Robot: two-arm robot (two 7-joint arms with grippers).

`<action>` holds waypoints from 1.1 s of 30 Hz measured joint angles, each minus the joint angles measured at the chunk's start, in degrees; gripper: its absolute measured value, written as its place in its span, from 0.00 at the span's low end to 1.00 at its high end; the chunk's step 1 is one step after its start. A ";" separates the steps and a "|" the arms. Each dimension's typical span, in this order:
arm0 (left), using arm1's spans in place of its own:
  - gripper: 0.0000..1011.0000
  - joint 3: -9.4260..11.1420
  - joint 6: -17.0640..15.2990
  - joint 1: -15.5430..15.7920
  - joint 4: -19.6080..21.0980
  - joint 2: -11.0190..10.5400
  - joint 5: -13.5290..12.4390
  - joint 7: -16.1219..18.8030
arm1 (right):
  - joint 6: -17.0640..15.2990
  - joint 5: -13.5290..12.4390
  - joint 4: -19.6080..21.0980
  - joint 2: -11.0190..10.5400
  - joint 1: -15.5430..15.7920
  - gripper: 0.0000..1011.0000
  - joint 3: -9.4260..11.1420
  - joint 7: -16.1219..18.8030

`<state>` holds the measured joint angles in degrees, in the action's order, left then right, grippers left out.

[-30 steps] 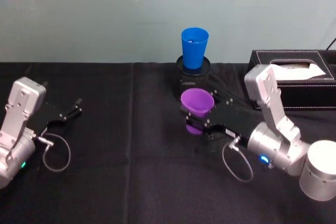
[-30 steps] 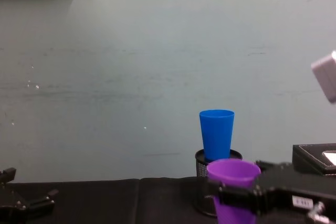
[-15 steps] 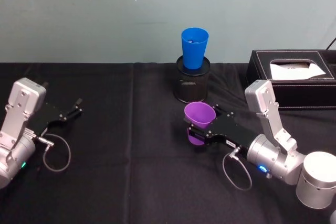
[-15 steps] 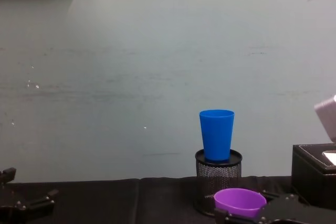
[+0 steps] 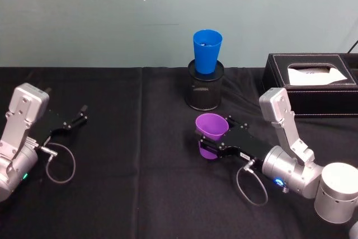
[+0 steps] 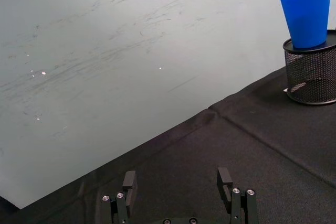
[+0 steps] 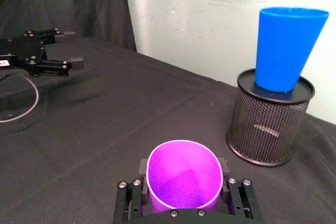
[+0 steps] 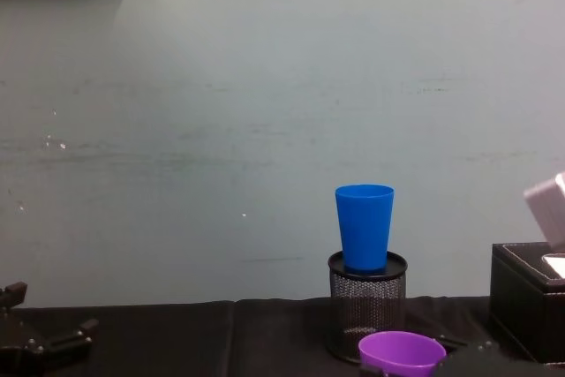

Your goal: Pick up one cup with a gripper and tap it against the other cup.

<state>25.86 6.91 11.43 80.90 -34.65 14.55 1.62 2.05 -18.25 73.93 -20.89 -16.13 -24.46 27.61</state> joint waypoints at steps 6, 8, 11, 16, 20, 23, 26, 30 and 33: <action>0.99 0.00 0.00 0.00 0.00 0.00 0.00 0.00 | -0.70 -0.46 -0.31 0.31 0.01 0.83 0.38 0.16; 0.99 0.00 0.00 0.00 0.00 0.00 0.00 0.00 | -0.82 -0.65 -0.21 0.38 0.08 0.91 0.54 0.10; 0.99 0.00 0.00 0.00 0.00 0.00 0.00 0.00 | -0.81 -1.26 0.26 0.43 0.31 0.98 0.94 0.11; 0.99 0.00 0.00 0.00 0.00 0.00 0.00 0.00 | 0.90 -4.20 1.31 0.45 1.01 0.99 2.25 2.01; 0.99 0.00 0.00 0.00 0.00 0.00 0.00 0.00 | 3.79 -7.27 3.05 0.22 2.07 0.99 3.83 3.49; 0.99 0.00 0.00 0.00 0.00 0.00 0.00 0.00 | 5.46 -8.18 4.63 -0.03 3.26 0.99 5.08 2.59; 0.99 0.00 0.00 0.00 0.00 0.00 0.00 0.00 | 6.27 -6.73 6.79 -0.23 4.77 0.99 6.31 -1.62; 0.99 0.00 0.00 0.00 0.00 0.00 0.00 0.00 | 5.62 -2.14 9.85 0.36 7.35 0.99 8.69 -10.91; 0.99 0.00 0.00 0.00 0.00 0.00 0.00 0.00 | 1.56 1.41 11.19 1.32 8.47 0.99 10.09 -17.90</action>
<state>25.86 6.90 11.43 80.90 -34.65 14.54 1.62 3.61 -16.84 85.12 -19.57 -7.66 -14.37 9.71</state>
